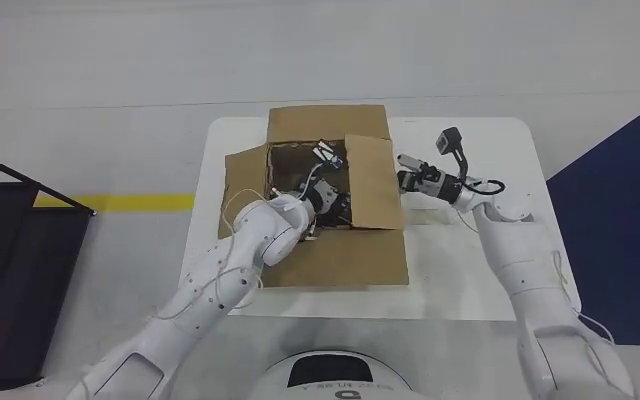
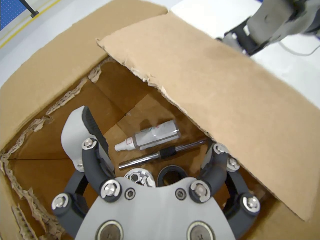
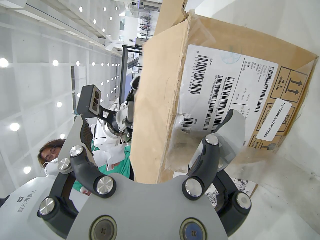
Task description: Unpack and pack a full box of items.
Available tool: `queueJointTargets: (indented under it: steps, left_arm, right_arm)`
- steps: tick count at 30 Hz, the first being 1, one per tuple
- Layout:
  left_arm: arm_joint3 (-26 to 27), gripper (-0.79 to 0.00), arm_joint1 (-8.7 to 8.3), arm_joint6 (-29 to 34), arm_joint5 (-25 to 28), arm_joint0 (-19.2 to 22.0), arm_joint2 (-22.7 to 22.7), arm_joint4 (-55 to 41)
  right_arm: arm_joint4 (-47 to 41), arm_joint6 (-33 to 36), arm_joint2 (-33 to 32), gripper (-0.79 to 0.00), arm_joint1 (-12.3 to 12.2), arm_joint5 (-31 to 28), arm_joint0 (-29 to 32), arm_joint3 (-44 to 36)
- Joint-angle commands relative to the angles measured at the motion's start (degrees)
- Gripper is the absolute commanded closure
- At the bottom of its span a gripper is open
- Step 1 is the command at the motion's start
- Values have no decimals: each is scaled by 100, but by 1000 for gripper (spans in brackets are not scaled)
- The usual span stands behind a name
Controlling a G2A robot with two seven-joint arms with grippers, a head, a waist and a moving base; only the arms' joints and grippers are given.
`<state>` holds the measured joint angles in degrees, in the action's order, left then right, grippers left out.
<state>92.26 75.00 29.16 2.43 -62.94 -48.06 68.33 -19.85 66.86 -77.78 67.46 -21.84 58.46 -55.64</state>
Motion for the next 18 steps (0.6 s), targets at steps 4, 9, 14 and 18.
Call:
queueJointTargets:
  steps: [4, 9, 14, 18]
  left_arm:
    - [202, -785, 100, -163, -245, 62, 106, -243]
    - [250, -785, 213, -193, -363, 221, 334, -235]
    - [82, -785, 345, -145, -442, 462, 604, -140]
    - [-274, -785, 483, -147, -578, 684, 843, -96]
  right_arm:
    - [-238, 255, 19, -785, -6, -64, -122, 251]
    - [-693, 390, -378, -785, -100, -451, -65, 386]
    - [-1148, 375, -1205, -785, -301, -941, 408, 49]
    - [-1622, 312, -1817, -785, -414, -1246, 1061, -715]
